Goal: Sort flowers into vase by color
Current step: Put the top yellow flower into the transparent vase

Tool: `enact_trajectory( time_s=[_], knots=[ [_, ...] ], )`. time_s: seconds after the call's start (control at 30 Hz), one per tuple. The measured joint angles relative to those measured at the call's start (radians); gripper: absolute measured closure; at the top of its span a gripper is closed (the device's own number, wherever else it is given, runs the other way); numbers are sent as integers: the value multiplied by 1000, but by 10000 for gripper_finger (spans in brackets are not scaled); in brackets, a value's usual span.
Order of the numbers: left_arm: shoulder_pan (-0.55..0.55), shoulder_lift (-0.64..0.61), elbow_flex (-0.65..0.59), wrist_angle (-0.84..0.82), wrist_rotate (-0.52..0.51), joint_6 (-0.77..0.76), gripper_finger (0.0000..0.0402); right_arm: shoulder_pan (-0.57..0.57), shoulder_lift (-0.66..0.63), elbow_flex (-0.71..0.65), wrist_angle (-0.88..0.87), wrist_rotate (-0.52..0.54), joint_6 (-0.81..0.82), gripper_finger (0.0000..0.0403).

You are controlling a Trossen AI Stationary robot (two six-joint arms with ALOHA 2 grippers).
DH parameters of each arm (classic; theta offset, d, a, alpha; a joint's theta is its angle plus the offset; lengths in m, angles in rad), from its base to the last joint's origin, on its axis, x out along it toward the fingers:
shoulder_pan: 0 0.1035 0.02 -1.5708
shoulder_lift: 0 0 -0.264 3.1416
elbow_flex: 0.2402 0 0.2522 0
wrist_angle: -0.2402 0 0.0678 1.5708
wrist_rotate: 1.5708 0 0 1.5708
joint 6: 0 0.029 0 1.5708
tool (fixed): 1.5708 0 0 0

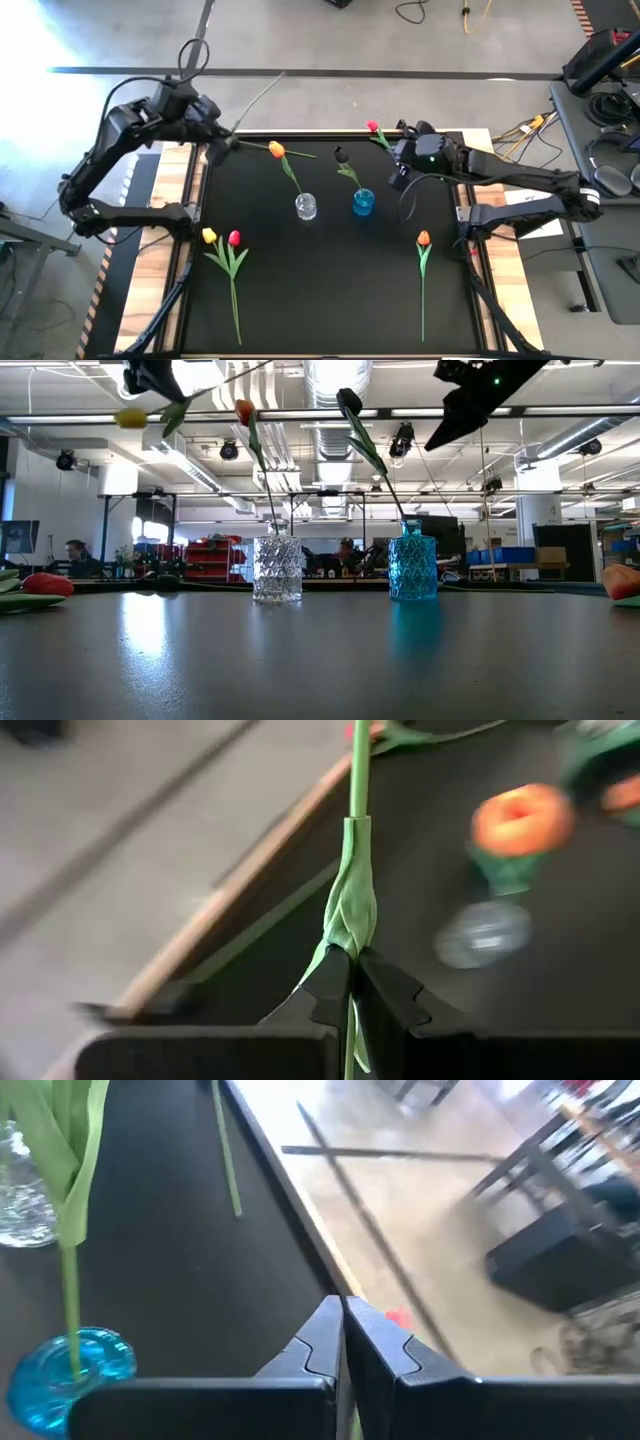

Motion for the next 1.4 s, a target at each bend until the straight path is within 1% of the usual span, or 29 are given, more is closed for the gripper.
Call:
enact_trajectory(
  time_s=[0.1, 0.17, 0.27, 0.33, 0.43, 0.53, 0.67, 0.73, 0.8, 0.97, 1.03, 1.1, 1.2, 1.4],
  knots=[
    [-4, -22, -6, -3, 125, -96, 400, 27, 1, 18, -1, 34, -34, 383],
    [-22, -44, -31, 1, 145, -144, 400, 46, 1, 26, 0, 36, -50, 374],
    [-64, -94, -116, 23, 142, -199, 401, 77, 1, 25, 0, 38, -69, 361],
    [-104, -145, -200, 58, 110, -235, 401, 101, 4, 21, -1, 42, -76, 352],
    [-190, -239, -349, 168, 70, -295, 401, 151, 21, 20, 0, 74, -82, 342],
    [-297, -335, -494, 280, 29, -371, 401, 216, 52, 20, 10, 143, -111, 340],
    [-457, -437, -659, 416, -38, -492, 401, 311, 114, 45, 7, 265, -136, 348],
    [-538, -472, -725, 474, -85, -543, 401, 356, 145, 65, 8, 294, -137, 355],
    [-614, -494, -779, 518, -133, -585, 401, 393, 179, 85, 11, 298, -140, 361],
    [-781, -499, -878, 659, -244, -636, 402, 456, 284, 146, 33, 300, -155, 368],
    [-825, -485, -908, 740, -261, -652, 402, 471, 333, 179, 49, 322, -156, 366],
    [-851, -465, -933, 811, -262, -695, 402, 488, 391, 220, 59, 351, -183, 358],
    [-872, -433, -965, 895, -254, -756, 402, 514, 483, 293, 79, 363, -253, 335],
    [-882, -377, -978, 1005, -179, -783, 402, 566, 684, 463, 126, 383, -494, 270]
  ],
)
